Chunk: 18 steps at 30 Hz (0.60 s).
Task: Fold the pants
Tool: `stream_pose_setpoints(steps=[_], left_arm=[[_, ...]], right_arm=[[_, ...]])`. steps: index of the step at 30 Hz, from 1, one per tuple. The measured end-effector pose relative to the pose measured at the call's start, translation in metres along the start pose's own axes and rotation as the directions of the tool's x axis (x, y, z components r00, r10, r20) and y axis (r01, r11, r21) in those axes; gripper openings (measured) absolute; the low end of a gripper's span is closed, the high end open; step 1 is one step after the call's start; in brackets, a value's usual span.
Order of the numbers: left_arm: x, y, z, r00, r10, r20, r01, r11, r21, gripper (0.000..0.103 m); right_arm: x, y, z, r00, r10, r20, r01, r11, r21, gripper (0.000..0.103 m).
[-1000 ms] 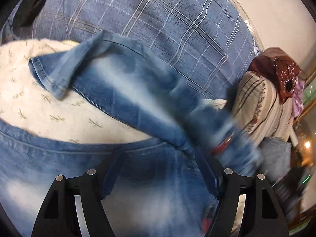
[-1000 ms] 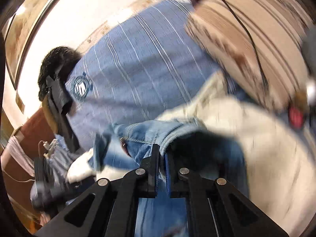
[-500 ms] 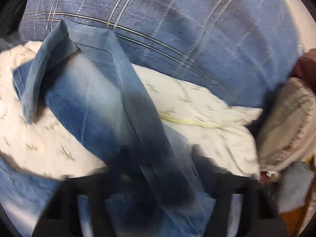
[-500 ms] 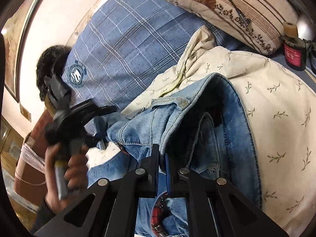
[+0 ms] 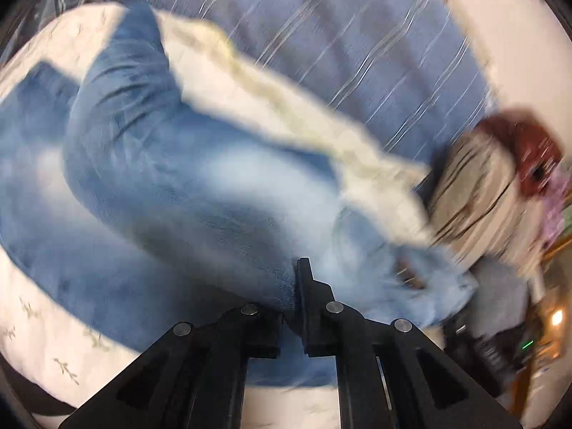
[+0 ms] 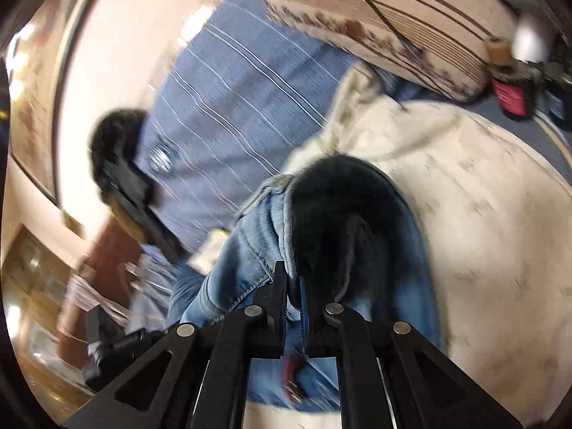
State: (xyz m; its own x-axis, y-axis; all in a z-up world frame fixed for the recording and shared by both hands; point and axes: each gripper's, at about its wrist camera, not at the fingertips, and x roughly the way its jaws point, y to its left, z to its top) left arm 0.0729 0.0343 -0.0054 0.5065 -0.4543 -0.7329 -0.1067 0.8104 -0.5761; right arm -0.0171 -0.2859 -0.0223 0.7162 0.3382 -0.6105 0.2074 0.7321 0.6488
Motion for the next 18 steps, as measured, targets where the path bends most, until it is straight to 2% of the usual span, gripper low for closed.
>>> stream_pose_setpoints(steps=[2,3,5,6,7,9,10,13,14,16,18], left_arm=[[0.021,0.011,-0.009,0.997,0.018,-0.070,-0.017,1.000,0.008,0.008],[0.025,0.014,-0.010,0.996,0.026,-0.082,-0.025,1.000,0.012,0.010],[0.023,0.017,-0.008,0.996,-0.016,-0.088,0.017,1.000,0.009,0.018],[0.020,0.016,-0.007,0.996,-0.035,-0.086,0.036,0.999,0.012,0.030],[0.012,0.015,-0.006,0.997,-0.043,-0.066,0.045,0.999,0.027,0.041],[0.006,0.014,-0.002,0.999,-0.016,-0.037,0.018,0.998,0.058,0.048],[0.013,0.014,0.006,0.999,-0.013,-0.037,0.015,0.998,0.061,0.048],[0.021,0.020,0.009,0.997,0.002,-0.073,0.000,1.000,0.031,0.048],[0.022,0.024,0.009,0.997,0.001,-0.083,0.001,1.000,0.019,0.048],[0.022,0.030,0.009,0.997,-0.008,-0.079,0.008,1.000,0.003,0.048],[0.017,0.035,0.009,0.997,-0.011,-0.075,0.011,1.000,-0.001,0.048]], right_arm=[[0.009,-0.009,-0.011,0.999,-0.033,-0.029,0.033,0.999,0.019,0.015],[0.010,-0.014,-0.013,0.999,0.008,-0.042,-0.005,0.998,0.065,0.018],[-0.001,-0.020,-0.014,0.997,0.077,0.004,-0.076,0.989,0.123,0.028],[-0.008,-0.022,-0.017,0.996,0.078,0.036,-0.082,0.987,0.140,0.056],[-0.017,-0.025,-0.021,0.994,0.074,0.078,-0.086,0.983,0.161,0.079],[-0.026,-0.025,-0.027,0.989,0.104,0.104,-0.120,0.979,0.165,0.079],[-0.029,-0.023,-0.030,0.988,0.101,0.116,-0.119,0.980,0.161,0.075],[-0.040,-0.013,-0.039,0.981,0.105,0.160,-0.129,0.980,0.148,0.064],[-0.042,-0.009,-0.045,0.983,0.076,0.169,-0.100,0.985,0.142,0.064],[-0.034,-0.004,-0.048,0.990,0.032,0.134,-0.051,0.989,0.137,0.065],[-0.015,-0.006,-0.048,0.996,0.058,0.070,-0.069,0.984,0.162,0.066]])
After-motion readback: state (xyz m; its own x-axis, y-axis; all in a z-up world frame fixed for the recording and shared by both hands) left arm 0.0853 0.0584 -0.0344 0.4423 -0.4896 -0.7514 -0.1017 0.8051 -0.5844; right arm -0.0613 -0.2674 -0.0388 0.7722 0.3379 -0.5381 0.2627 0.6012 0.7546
